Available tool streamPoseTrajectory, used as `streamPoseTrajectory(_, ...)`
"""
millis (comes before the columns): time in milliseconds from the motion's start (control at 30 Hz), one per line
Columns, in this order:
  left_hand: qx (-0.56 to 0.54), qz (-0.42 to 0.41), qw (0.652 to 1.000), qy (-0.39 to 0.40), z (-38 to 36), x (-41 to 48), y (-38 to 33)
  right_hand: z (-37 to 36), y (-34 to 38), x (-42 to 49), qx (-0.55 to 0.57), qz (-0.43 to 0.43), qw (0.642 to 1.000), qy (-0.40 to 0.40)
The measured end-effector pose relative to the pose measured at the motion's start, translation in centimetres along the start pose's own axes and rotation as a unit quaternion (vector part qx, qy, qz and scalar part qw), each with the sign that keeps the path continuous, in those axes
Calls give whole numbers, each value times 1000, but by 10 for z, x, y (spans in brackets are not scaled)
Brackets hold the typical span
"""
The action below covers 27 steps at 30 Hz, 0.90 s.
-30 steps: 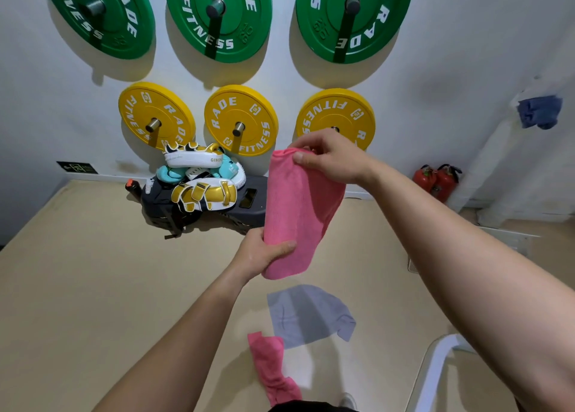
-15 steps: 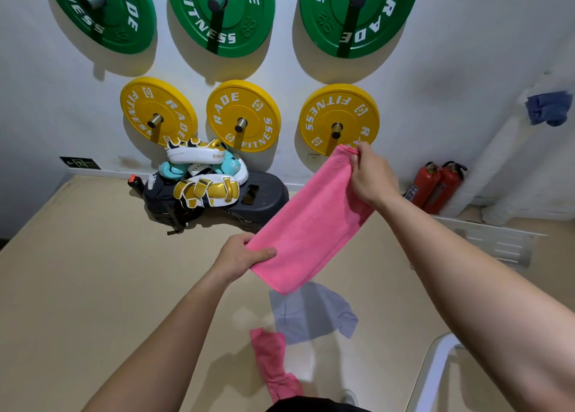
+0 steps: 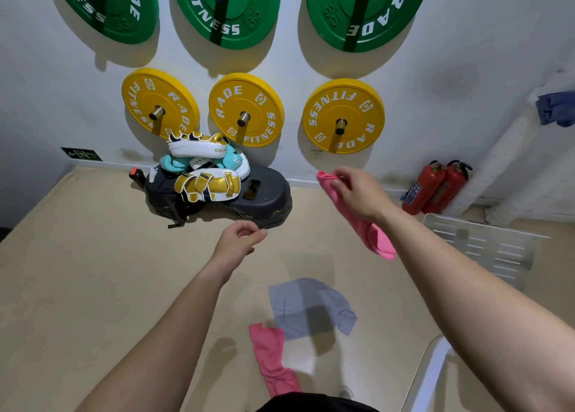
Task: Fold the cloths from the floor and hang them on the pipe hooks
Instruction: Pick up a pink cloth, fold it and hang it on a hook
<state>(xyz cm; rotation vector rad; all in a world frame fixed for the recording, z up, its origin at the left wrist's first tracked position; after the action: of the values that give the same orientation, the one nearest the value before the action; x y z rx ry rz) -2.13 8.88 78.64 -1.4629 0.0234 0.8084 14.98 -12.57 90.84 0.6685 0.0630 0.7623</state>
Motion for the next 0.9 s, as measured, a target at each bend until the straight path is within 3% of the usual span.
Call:
streamPoseTrajectory(367,135,-121,980,85,-53,-6,-38,-7,47,9,144,68,981,107)
streamPoseTrajectory(633,108,-30,982,149,-39,-13,5,27,39,23,144,54,987,-42)
streamPoseTrajectory(900,59,30,990,124,-2,-7,19,27,-31,3,110,-89,980,-142)
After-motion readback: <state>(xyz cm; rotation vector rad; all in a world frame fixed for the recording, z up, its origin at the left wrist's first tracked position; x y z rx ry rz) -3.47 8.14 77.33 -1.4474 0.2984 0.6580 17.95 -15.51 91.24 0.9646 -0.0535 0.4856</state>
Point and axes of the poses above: each hand's wrist, its own x-axis towards the middle knuckle, its own z-axis out of the back of the hand, y = z × x, the point moved 9 cm from there along x, towards the middle knuckle, and after that the axes turned 8 degrees about z, right-handed, at the moved point
